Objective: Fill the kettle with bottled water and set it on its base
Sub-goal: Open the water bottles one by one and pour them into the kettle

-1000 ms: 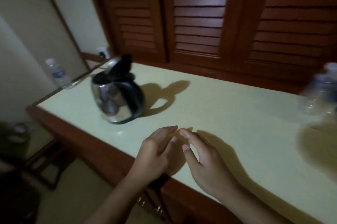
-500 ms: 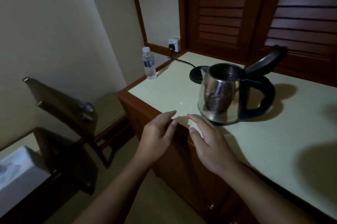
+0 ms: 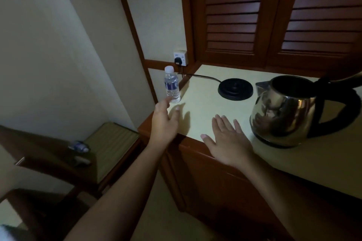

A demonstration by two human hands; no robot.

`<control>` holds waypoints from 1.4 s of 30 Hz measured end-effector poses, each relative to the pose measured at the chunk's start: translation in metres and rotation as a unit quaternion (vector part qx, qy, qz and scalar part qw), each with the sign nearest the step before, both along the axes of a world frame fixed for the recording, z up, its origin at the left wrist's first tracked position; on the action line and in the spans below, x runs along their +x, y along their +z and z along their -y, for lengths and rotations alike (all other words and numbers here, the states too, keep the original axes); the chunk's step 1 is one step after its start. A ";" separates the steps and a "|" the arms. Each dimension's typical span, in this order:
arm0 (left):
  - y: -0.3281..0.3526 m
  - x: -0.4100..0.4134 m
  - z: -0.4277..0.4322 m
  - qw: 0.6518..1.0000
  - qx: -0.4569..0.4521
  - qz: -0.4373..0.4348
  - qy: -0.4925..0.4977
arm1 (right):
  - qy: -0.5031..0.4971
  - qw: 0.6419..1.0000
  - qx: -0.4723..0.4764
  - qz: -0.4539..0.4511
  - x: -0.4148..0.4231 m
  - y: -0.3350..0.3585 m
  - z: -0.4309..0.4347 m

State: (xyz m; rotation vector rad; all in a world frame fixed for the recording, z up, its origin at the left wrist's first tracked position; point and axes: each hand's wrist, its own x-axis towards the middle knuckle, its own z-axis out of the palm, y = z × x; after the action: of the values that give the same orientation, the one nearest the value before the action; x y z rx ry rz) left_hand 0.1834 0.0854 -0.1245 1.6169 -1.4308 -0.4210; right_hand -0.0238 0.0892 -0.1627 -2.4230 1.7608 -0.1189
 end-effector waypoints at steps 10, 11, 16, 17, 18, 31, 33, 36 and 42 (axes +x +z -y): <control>0.024 0.004 0.076 0.985 0.052 -0.159 -0.028 | 0.001 0.999 -0.036 -0.002 0.001 -0.005 0.002; 0.021 0.008 0.081 0.986 0.056 -0.153 -0.038 | 0.000 0.999 -0.043 0.000 0.001 -0.006 0.002; 0.009 0.017 0.098 0.988 0.050 -0.138 -0.037 | -0.003 0.998 -0.065 0.017 0.001 -0.007 0.000; 0.008 0.021 0.099 0.989 0.050 -0.136 -0.034 | -0.004 0.997 -0.066 0.027 0.001 -0.006 -0.001; 0.008 0.025 0.100 0.989 0.052 -0.136 -0.035 | -0.004 0.997 -0.070 0.043 0.001 -0.006 -0.001; 0.037 -0.016 -0.022 0.965 0.034 -0.050 -0.254 | -0.019 0.906 -0.156 0.393 -0.012 0.078 -0.043; 0.038 -0.025 -0.037 0.953 0.034 -0.044 -0.299 | -0.012 0.906 -0.164 0.390 -0.015 0.096 -0.052; 0.043 -0.039 -0.053 0.940 0.039 -0.035 -0.337 | 0.008 0.925 -0.220 0.309 -0.022 0.115 -0.062; 0.055 -0.063 -0.078 0.928 0.021 -0.067 -0.366 | -0.016 0.918 -0.252 0.305 -0.052 0.147 -0.075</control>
State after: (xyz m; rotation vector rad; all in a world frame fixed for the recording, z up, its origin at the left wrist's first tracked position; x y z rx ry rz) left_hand 0.1204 0.1632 -0.0693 1.0034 -1.8951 -0.9705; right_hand -0.0760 0.1639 -0.0154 -2.2577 1.5886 -1.3196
